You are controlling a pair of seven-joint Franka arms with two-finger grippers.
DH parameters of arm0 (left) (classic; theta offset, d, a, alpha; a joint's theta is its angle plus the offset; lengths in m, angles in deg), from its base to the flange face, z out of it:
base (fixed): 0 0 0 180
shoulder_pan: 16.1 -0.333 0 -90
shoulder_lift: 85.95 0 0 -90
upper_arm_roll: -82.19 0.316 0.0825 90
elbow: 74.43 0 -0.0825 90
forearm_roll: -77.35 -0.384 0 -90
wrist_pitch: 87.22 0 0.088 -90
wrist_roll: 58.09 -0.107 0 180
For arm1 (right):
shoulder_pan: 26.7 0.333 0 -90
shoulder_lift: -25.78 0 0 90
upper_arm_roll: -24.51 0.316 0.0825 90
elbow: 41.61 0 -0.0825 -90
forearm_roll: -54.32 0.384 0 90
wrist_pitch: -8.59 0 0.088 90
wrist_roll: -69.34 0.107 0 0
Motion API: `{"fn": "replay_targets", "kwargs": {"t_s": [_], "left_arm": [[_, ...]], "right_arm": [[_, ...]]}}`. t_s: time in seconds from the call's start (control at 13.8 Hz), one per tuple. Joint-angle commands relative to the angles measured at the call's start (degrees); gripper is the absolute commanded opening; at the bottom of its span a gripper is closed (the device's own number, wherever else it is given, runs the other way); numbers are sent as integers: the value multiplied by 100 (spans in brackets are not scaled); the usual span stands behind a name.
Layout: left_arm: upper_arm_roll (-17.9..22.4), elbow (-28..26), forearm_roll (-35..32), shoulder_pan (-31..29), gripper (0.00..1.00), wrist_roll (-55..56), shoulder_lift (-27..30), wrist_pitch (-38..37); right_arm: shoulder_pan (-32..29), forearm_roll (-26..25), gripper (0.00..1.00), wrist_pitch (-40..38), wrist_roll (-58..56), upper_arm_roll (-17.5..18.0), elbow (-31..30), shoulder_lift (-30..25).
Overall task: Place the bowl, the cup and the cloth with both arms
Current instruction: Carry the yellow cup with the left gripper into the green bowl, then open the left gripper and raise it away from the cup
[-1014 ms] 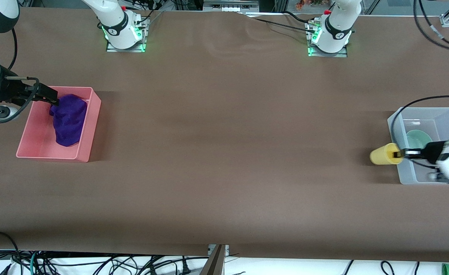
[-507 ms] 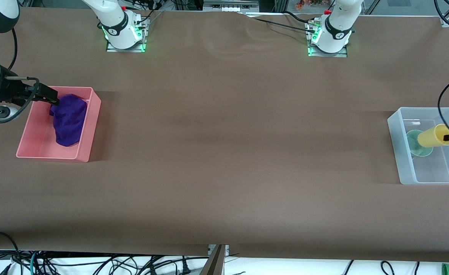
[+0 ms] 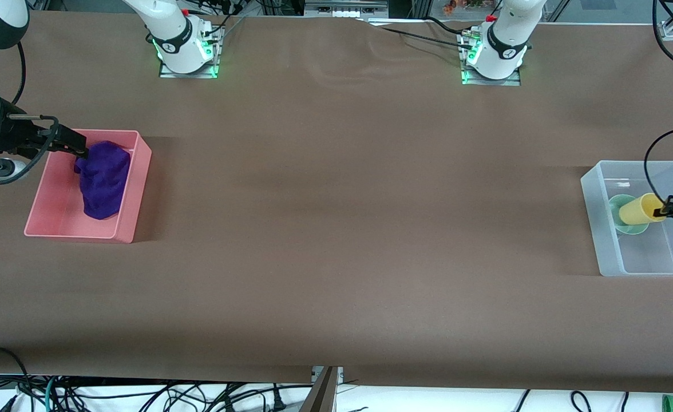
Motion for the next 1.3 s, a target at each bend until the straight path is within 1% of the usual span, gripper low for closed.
{"fn": "replay_targets", "kwargs": {"t_s": [0.0,0.14,0.29,0.36,0.51,0.65,0.8,0.87,0.94,1.01,1.09,1.16,1.23], "left_arm": [[-99,-64,-153,9,100,4,215,7],[-152,-29,-153,89,100,5,399,-11],[-179,-2,-100,298,100,92,802,-325],[-179,-2,-91,517,100,424,1092,-571],[-187,7,-83,974,100,1503,1515,-1195],[-257,15,-47,1449,100,2313,1989,-1600],[-572,129,-47,1670,100,3174,2350,-1882],[-879,217,-30,1662,100,3604,2386,-2066],[-1039,427,58,1618,100,3948,2395,-2268],[-1058,611,198,1609,100,4108,2404,-2374],[-962,552,399,1679,100,4136,2596,-2436],[-630,378,532,1871,100,4127,2789,-2454],[52,-7,872,2369,100,4066,3130,-2385]], "right_arm": [[-8,-69,100,-49,83,47,115,11],[-17,-69,100,-58,66,38,106,11],[-17,-69,100,-58,66,38,115,11],[-17,-69,100,-49,57,38,107,11],[-34,-69,100,-49,57,30,115,11],[-25,-69,100,-40,57,30,115,11],[-25,-69,100,-40,57,30,115,11],[-34,-69,100,-40,57,30,115,11],[-34,-69,100,-32,57,21,115,28],[-43,-69,100,-32,57,21,115,46],[-43,-69,100,-32,57,21,115,46],[-34,-69,100,-32,57,21,115,46],[-34,-78,100,-32,57,21,115,46]]}}
